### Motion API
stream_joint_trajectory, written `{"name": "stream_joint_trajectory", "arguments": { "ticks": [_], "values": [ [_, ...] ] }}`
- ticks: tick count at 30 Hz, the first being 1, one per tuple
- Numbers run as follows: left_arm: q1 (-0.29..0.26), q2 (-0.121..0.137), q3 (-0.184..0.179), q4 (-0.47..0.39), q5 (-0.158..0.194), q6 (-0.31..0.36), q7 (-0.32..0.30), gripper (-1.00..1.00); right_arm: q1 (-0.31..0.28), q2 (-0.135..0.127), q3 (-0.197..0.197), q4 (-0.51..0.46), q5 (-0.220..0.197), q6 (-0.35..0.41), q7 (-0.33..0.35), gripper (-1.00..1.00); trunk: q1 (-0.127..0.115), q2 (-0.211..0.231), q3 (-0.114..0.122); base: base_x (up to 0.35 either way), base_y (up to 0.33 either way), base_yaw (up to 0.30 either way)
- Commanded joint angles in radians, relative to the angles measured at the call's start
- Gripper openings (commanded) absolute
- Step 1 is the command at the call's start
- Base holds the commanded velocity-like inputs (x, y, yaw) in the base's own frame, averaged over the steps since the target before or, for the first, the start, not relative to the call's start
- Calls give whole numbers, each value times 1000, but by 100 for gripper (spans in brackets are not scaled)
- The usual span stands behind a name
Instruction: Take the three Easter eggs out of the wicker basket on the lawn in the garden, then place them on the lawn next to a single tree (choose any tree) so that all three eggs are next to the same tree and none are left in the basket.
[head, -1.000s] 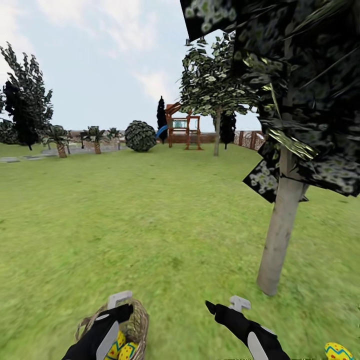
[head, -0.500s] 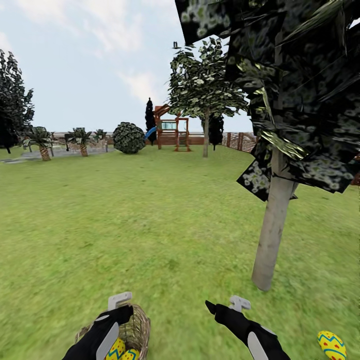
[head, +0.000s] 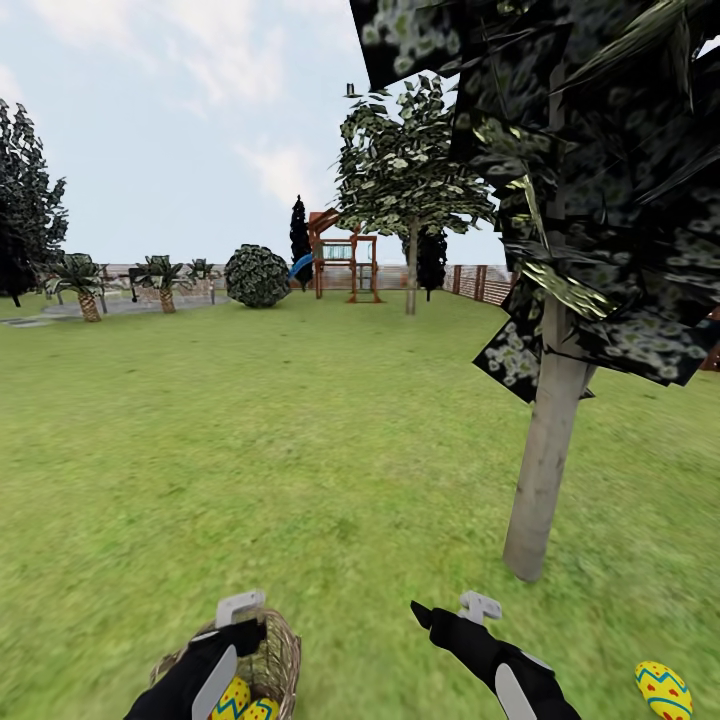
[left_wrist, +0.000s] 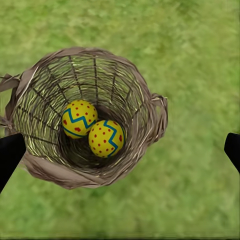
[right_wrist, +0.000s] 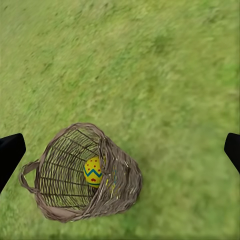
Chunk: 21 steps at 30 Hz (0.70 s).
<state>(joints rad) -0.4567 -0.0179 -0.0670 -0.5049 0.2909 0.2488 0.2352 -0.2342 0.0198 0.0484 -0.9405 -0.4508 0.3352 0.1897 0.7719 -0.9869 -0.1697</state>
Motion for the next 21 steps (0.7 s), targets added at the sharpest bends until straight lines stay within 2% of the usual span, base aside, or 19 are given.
{"name": "stream_joint_trajectory", "arguments": {
  "ticks": [1,9,14,21],
  "values": [
    [-1,1,-7,2,10,6,9,100,-1,0,0,-1,-5,5,1,100,0,-1,-1,0,0,0],
    [-10,2,-8,68,11,36,11,100,-1,0,2,-1,-2,4,1,100,0,-1,-1,0,0,0],
    [-42,3,-8,138,13,42,10,100,-1,0,2,-1,-2,9,0,100,0,-1,-1,0,0,0],
    [-52,3,-8,160,15,41,9,100,-1,0,3,-1,-2,5,1,100,0,-1,-1,0,0,0]
  ]
}}
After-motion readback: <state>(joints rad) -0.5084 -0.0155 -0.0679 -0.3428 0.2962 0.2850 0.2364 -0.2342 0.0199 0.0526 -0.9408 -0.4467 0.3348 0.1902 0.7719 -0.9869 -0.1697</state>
